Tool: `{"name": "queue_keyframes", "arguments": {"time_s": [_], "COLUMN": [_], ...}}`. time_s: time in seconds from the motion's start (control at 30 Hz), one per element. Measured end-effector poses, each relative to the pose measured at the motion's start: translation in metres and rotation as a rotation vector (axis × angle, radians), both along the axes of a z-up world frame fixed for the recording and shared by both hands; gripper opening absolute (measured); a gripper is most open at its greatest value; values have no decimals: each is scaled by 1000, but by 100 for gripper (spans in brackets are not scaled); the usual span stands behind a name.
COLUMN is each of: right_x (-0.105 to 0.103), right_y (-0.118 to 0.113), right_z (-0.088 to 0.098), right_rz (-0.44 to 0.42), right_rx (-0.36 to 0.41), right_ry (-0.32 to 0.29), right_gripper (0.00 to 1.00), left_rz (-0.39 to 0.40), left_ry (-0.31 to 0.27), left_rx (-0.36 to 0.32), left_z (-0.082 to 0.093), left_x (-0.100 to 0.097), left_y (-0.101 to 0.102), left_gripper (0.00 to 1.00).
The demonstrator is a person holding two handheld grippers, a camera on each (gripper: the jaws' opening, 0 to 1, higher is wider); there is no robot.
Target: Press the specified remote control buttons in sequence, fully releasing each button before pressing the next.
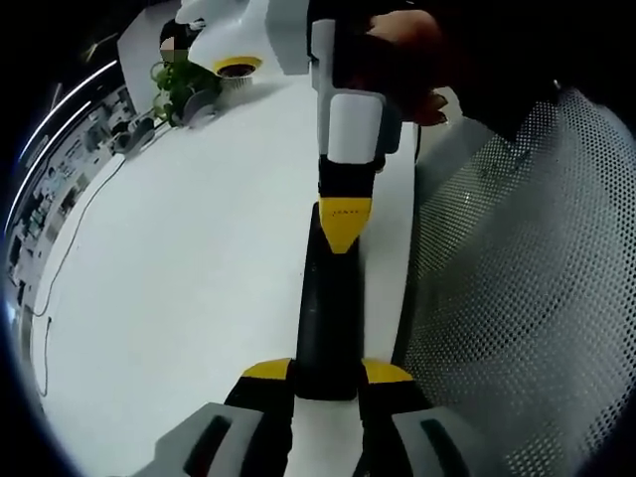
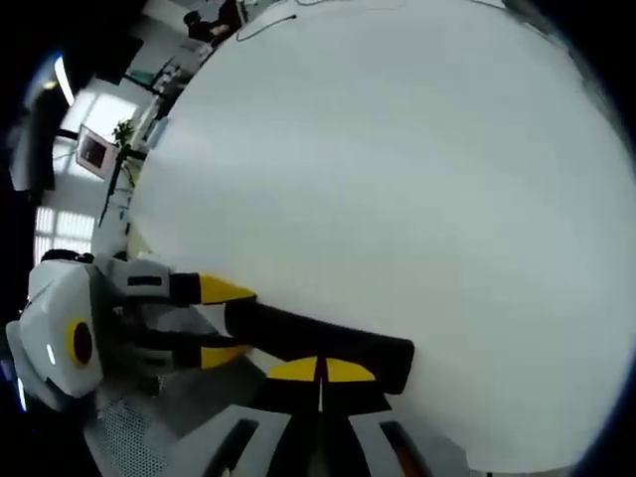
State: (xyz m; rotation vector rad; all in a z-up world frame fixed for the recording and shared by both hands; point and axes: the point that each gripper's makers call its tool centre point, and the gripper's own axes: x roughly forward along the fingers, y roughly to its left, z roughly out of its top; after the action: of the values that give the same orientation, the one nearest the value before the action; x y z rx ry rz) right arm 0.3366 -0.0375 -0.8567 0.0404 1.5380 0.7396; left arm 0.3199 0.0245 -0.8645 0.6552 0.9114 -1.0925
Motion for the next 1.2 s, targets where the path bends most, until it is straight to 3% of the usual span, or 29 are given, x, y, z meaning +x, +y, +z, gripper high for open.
{"name": "queue_keyframes", "arguments": {"time_s": [0.63,1.2], "right_x": [-4,-7], "right_y": [-14,-10], "right_z": [0,-3], "right_rz": [2,102], "right_rx": [-56,-147], "right_ry": [37,-44], "right_gripper": [0,0], "left_rz": [-6,-12], "left_ry": [-2,2], "left_rx": [-19,-12], "left_z": [0,0], "left_x": [0,0], "left_y": [0,0], "left_gripper": [25,25]}}
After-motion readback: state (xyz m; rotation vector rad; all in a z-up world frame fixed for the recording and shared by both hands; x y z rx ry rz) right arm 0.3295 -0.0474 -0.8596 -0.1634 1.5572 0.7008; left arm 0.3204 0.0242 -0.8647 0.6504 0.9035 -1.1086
